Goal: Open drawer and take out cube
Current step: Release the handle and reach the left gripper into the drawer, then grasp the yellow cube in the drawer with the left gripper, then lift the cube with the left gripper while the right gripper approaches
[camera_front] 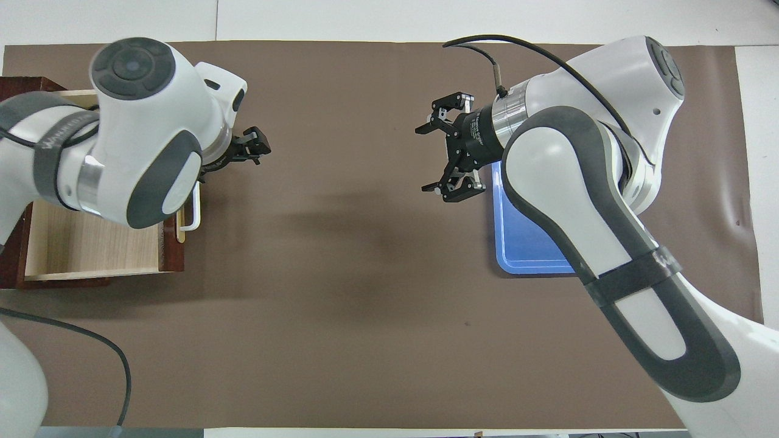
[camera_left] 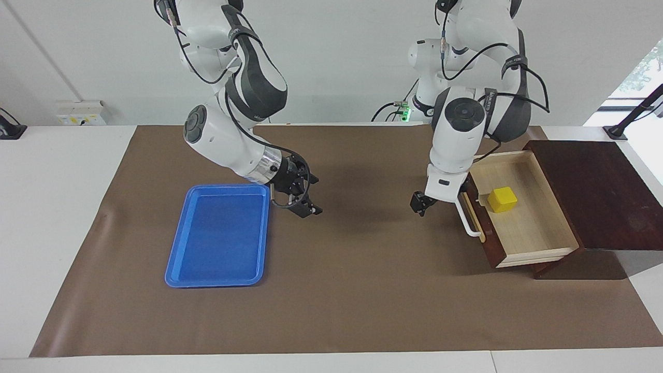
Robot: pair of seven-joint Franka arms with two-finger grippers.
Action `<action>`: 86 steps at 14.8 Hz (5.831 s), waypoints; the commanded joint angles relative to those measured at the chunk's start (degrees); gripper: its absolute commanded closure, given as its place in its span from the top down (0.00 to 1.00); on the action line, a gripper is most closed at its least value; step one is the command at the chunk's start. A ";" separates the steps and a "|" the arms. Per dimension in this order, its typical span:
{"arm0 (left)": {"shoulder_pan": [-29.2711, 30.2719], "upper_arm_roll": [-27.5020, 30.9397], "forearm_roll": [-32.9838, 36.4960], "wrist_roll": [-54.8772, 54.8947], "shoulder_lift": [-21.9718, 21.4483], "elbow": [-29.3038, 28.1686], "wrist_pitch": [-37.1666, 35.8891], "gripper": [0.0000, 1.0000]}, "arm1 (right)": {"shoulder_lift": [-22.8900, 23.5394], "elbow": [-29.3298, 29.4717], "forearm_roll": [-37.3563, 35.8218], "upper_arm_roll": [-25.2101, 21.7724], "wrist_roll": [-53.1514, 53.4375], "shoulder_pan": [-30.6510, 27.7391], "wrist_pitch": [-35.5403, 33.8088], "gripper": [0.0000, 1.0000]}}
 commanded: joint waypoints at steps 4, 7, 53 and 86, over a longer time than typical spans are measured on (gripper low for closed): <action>1.60 11.48 -5.87 -7.33 -1.10 8.46 -9.49 1.00 | 0.40 0.48 0.56 0.05 -1.67 -0.41 -1.20 1.00; 2.56 18.95 -8.14 -14.42 -2.51 6.02 -9.77 1.00 | 0.22 0.31 0.38 0.05 -1.76 -0.50 -1.81 1.00; 2.13 21.26 -8.95 -56.20 -10.60 -19.40 12.47 0.11 | -1.01 -0.83 0.21 -0.13 -6.33 -0.94 -3.58 1.00; -0.60 -10.91 -0.33 -97.16 -0.58 1.61 4.92 0.04 | 4.18 2.24 0.47 -0.39 5.18 10.75 6.95 0.99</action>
